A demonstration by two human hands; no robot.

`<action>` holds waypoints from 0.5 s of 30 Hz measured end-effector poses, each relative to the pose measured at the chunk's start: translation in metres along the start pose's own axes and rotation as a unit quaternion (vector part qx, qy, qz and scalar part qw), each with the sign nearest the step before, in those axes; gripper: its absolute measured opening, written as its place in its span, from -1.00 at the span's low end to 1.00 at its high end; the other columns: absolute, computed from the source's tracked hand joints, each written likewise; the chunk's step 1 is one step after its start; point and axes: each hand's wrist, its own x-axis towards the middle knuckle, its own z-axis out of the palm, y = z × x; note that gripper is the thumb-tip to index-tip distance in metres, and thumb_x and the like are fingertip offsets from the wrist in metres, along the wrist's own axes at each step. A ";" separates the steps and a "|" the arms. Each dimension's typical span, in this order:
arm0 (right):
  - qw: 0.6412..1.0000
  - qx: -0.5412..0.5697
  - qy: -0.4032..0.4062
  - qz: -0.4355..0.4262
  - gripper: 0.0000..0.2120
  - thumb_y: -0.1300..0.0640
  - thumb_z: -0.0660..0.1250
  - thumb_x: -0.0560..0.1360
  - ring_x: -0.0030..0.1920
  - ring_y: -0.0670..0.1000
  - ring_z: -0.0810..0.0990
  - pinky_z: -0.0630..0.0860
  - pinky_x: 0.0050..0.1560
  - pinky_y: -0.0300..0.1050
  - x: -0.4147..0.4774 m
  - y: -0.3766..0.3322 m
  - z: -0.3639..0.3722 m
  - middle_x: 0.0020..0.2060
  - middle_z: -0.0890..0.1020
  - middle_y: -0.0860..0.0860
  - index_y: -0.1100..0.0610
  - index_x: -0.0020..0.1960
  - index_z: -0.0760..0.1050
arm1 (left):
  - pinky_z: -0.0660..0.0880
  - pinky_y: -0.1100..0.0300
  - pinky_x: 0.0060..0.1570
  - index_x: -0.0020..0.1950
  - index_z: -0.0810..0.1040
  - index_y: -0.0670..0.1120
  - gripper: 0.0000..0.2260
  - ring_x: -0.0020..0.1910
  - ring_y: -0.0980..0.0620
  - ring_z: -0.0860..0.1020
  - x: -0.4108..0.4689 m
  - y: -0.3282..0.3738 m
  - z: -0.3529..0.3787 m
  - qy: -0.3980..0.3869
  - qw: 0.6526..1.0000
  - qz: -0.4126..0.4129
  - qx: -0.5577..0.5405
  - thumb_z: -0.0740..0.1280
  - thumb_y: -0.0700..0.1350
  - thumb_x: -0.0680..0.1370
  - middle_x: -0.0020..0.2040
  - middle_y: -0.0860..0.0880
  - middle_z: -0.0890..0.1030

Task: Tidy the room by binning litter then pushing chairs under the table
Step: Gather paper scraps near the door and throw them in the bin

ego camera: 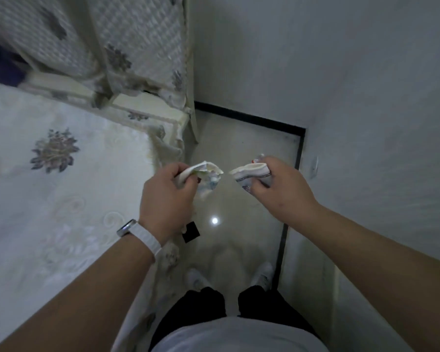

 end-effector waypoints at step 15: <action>0.995 0.055 -0.033 -0.079 -0.89 0.09 0.32 0.47 -0.15 -0.20 0.54 0.38 -0.23 -0.26 0.005 -0.138 0.037 -0.16 0.59 -0.16 -0.10 -0.03 0.50 | 0.43 0.25 -0.29 -0.17 0.54 0.06 -0.88 -0.19 0.20 0.53 -0.012 -0.040 -0.133 0.089 0.995 -0.008 -0.036 0.38 -0.13 0.53 -0.27 0.11 0.59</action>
